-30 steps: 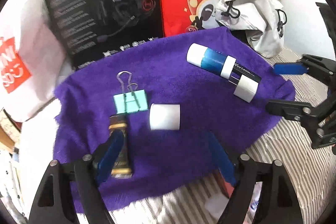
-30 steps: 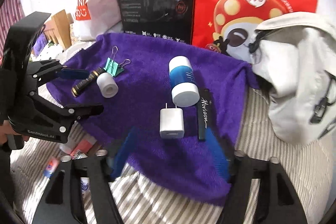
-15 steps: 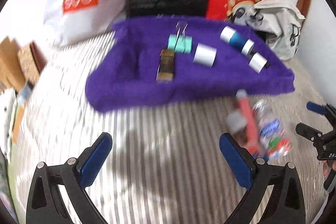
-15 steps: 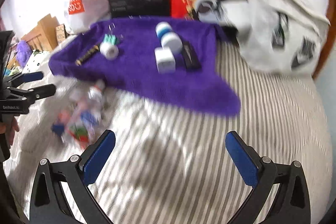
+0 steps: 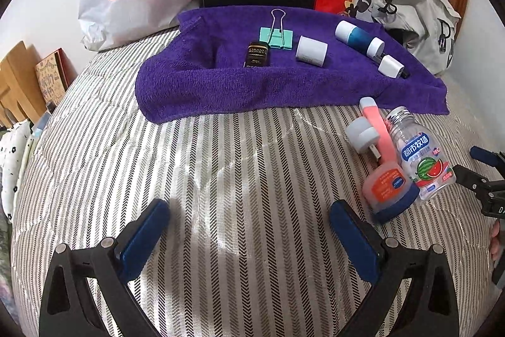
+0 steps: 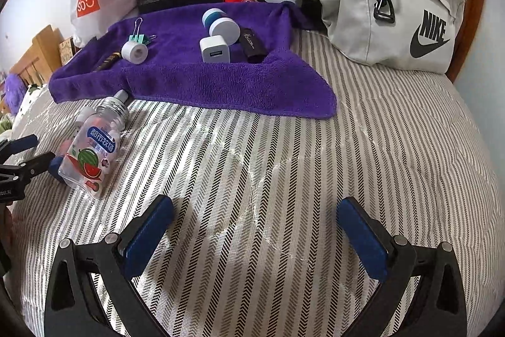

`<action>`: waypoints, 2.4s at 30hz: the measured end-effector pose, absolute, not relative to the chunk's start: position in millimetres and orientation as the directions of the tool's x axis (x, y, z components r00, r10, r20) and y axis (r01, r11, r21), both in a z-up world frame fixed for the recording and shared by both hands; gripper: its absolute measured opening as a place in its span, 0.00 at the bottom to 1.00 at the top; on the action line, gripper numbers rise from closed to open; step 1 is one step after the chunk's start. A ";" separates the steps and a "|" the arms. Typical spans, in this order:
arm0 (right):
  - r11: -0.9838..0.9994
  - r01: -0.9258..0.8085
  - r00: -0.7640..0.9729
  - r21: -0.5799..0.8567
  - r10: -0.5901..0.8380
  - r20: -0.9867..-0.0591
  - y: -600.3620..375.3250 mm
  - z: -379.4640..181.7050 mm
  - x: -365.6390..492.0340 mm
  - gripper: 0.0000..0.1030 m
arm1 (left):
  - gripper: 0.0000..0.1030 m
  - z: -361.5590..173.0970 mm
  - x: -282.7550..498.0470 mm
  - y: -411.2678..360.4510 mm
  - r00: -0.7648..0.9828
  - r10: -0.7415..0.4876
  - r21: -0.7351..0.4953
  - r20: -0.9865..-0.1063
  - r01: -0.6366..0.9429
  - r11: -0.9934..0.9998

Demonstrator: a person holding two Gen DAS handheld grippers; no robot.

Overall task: Organize rigid objects
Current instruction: 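Withdraw both tools from the towel toward the remaining bottles, then grasp the orange Vaseline tin with the left tool while the right tool grasps the clear water bottle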

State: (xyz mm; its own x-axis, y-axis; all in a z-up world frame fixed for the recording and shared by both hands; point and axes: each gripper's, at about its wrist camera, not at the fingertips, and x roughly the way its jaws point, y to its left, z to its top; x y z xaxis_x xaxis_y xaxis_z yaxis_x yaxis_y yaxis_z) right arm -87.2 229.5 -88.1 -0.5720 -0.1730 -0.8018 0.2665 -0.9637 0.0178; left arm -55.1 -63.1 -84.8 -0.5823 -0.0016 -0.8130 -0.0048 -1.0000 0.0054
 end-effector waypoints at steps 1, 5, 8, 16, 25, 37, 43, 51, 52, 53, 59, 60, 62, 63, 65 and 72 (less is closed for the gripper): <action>-0.964 0.266 -0.572 0.017 -0.173 -0.802 229.3 -87.8 -87.1 1.00 | 1.00 -84.6 -55.0 -64.0 -0.582 -0.001 0.005 -0.813 -0.005 -1.000; -0.964 0.266 -0.572 0.017 -0.172 -0.802 228.9 -87.4 -86.7 1.00 | 1.00 -84.7 -55.0 -63.2 -0.582 -0.004 0.006 -0.813 -0.002 -1.000; -0.964 0.265 -0.572 0.017 -0.172 -0.802 228.1 -87.0 -86.2 1.00 | 1.00 -84.7 -54.8 -63.6 -0.582 -0.004 0.006 -0.813 -0.001 -1.000; -0.964 0.265 -0.572 0.020 -0.174 -0.801 227.0 -84.8 -85.8 1.00 | 1.00 -83.4 -53.3 -63.8 -0.579 0.003 -0.008 -0.816 0.007 -1.000; -0.956 0.256 -0.567 0.141 -0.267 -0.779 247.8 -66.6 -67.8 1.00 | 1.00 -56.9 -45.0 -24.6 -0.597 0.135 -0.094 -0.791 -0.099 -0.991; -0.948 0.291 -0.564 0.130 -0.280 -0.777 252.9 -56.9 -48.9 1.00 | 0.71 -76.6 -48.2 0.5 -0.580 0.191 -0.045 -0.792 -0.257 -0.965; -0.945 0.300 -0.545 0.130 -0.281 -0.790 248.2 -61.4 -52.4 1.00 | 0.43 -73.7 -49.6 9.5 -0.560 0.244 -0.060 -0.792 -0.327 -0.943; -0.920 0.370 -0.536 0.130 -0.326 -0.779 221.6 -58.7 -53.2 1.00 | 0.41 -72.3 -48.8 2.9 -0.546 0.287 -0.108 -0.787 -0.337 -0.935; -0.913 0.383 -0.532 0.141 -0.343 -0.774 217.4 -58.0 -53.7 1.00 | 0.41 -71.4 -46.9 -0.4 -0.549 0.280 -0.104 -0.788 -0.331 -0.938; -0.908 0.391 -0.529 0.150 -0.355 -0.771 214.7 -57.4 -54.0 1.00 | 0.41 -70.7 -45.5 -2.9 -0.553 0.274 -0.100 -0.787 -0.325 -0.941; -0.889 0.422 -0.502 0.180 -0.394 -0.770 179.4 -63.1 -68.8 1.00 | 0.41 -67.7 -37.3 -34.8 -0.570 0.255 -0.124 -0.781 -0.257 -0.958; -0.888 0.423 -0.500 0.180 -0.394 -0.771 175.6 -64.2 -70.0 1.00 | 0.41 -67.6 -36.7 -39.3 -0.570 0.253 -0.129 -0.782 -0.249 -0.960; -0.882 0.437 -0.490 0.177 -0.399 -0.775 162.5 -66.9 -72.6 1.00 | 0.41 -67.0 -34.8 -48.2 -0.578 0.250 -0.141 -0.776 -0.228 -0.963; -0.878 0.450 -0.489 0.164 -0.396 -0.777 154.8 -68.5 -73.1 1.00 | 0.41 -67.2 -34.7 -51.0 -0.577 0.255 -0.149 -0.776 -0.225 -0.963; -0.888 0.448 -0.508 0.099 -0.344 -0.790 145.3 -71.6 -73.7 1.00 | 0.41 -67.6 -34.4 -55.7 -0.579 0.259 -0.159 -0.773 -0.218 -0.963; -0.927 0.376 -0.554 -0.005 -0.220 -0.803 154.8 -72.8 -82.1 1.00 | 0.41 -71.4 -35.2 -66.5 -0.583 0.282 -0.197 -0.762 -0.206 -0.958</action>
